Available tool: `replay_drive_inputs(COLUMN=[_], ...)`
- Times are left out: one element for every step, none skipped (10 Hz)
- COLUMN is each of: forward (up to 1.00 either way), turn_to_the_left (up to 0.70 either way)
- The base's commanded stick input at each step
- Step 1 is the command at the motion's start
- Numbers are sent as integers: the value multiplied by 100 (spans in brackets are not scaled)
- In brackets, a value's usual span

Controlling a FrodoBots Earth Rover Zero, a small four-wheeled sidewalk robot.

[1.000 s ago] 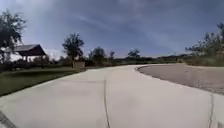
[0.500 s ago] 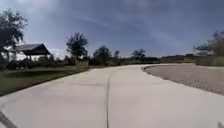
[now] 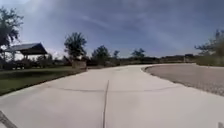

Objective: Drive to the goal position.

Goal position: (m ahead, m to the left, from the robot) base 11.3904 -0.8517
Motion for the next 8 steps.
replay_drive_inputs(forward=[85, 85, 85, 85, 85, 85, 85, 85], turn_to_the_left=[0, 0, 0, 0, 0, 0, 0, 0])
